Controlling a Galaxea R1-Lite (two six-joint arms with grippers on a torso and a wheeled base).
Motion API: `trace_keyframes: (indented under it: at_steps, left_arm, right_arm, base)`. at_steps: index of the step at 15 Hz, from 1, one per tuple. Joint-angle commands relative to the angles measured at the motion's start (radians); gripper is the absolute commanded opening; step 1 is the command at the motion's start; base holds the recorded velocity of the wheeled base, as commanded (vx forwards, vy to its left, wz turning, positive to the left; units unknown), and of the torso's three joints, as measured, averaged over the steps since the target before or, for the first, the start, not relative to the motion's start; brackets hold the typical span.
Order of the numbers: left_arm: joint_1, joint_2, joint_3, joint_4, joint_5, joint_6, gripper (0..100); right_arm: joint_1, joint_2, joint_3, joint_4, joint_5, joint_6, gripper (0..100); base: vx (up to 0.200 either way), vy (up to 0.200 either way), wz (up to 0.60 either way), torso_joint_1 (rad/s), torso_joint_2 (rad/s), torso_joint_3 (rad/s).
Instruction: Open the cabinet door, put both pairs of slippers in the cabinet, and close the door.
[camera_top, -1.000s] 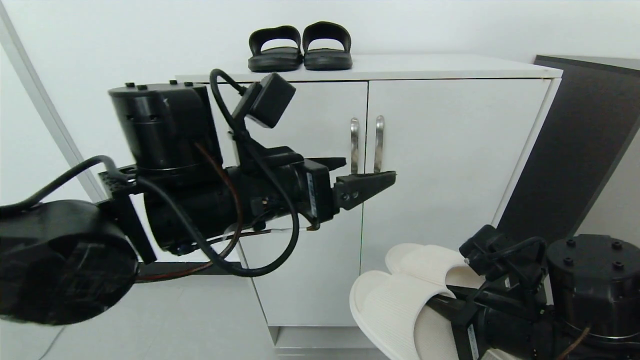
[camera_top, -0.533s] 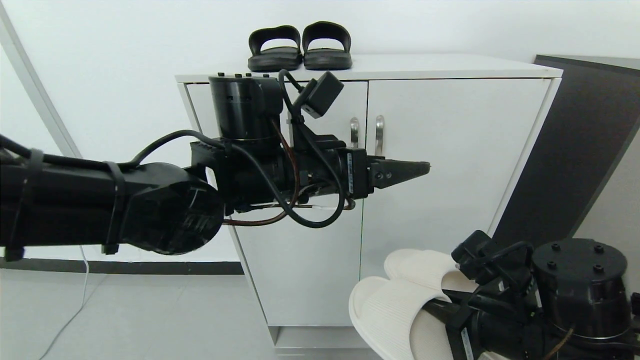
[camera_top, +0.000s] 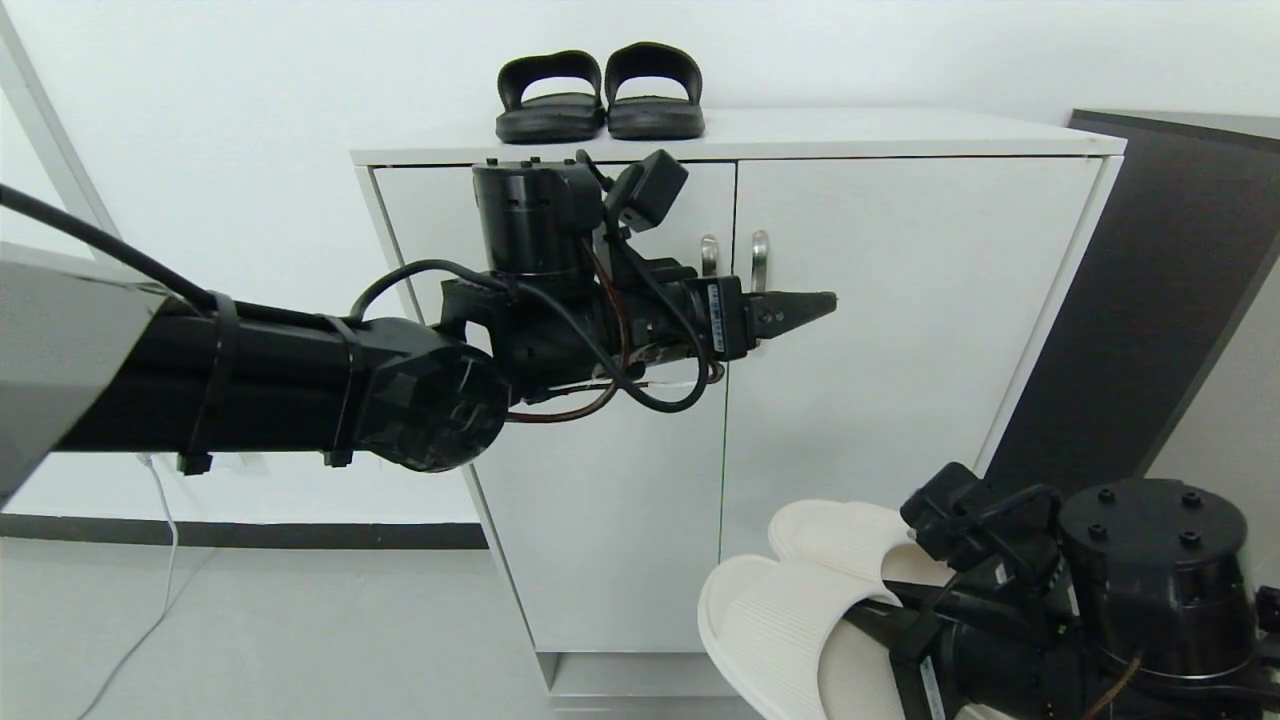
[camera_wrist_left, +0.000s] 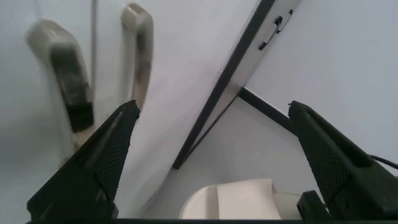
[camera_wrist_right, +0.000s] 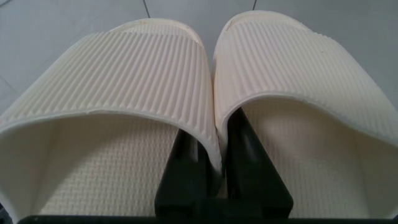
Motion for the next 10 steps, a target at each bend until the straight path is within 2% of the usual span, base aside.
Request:
trace_keyframes:
  at_steps: [1, 3, 10]
  left_arm:
    - [-0.001, 0.004, -0.021, 0.001, 0.020, 0.001, 100]
    - [-0.001, 0.007, -0.030, -0.001, 0.044, 0.001, 100]
    - [-0.004, 0.065, -0.090, 0.015, 0.054, 0.001, 100]
  right_arm:
    - [0.002, -0.004, 0.002, -0.001, 0.000, 0.000, 0]
    - [0.002, -0.006, 0.005, -0.001, -0.002, 0.000, 0]
    - [0.000, -0.015, 0.008, -0.001, -0.005, -0.002, 0]
  base:
    - [0.000, 0.000, 0.00, 0.000, 0.00, 0.000]
    - [0.000, 0.000, 0.00, 0.000, 0.00, 0.000]
    - [0.000, 0.000, 0.00, 0.000, 0.00, 0.000]
